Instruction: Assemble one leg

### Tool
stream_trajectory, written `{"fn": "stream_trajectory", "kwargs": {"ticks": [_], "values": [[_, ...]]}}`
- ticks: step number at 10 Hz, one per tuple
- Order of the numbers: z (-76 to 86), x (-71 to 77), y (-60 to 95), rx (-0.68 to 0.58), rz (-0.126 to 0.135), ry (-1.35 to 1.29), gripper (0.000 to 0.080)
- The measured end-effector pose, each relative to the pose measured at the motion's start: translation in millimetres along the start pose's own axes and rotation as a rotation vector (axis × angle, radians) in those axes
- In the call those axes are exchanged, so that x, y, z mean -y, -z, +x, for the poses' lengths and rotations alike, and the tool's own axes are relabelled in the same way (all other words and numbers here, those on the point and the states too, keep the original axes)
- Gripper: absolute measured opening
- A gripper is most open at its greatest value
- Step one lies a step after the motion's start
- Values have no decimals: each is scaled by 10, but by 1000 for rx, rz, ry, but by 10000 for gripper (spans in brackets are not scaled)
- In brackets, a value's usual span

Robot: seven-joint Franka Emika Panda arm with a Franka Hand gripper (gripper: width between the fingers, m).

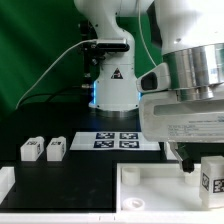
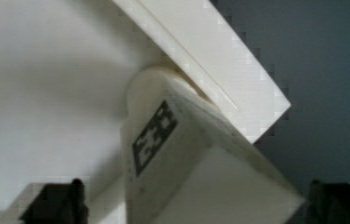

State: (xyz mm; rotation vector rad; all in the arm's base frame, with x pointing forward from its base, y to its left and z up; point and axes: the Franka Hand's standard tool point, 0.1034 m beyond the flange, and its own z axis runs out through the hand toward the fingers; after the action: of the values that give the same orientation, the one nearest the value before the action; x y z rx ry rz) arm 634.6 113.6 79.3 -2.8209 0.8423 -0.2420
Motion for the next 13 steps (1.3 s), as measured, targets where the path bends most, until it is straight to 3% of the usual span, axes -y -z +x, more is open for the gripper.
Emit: {"fn": "stream_trajectory", "kwargs": {"ticks": [3, 5, 6, 8, 9, 13], "values": [[15, -21, -1, -1, -6, 321, 649], [-40, -27, -18, 30, -54, 699, 649], [-26, -30, -17, 25, -52, 695, 649], [-29, -31, -20, 25, -52, 656, 382], [-35, -24, -21, 24, -49, 567, 289], [-33, -31, -24, 16, -52, 239, 290]]}}
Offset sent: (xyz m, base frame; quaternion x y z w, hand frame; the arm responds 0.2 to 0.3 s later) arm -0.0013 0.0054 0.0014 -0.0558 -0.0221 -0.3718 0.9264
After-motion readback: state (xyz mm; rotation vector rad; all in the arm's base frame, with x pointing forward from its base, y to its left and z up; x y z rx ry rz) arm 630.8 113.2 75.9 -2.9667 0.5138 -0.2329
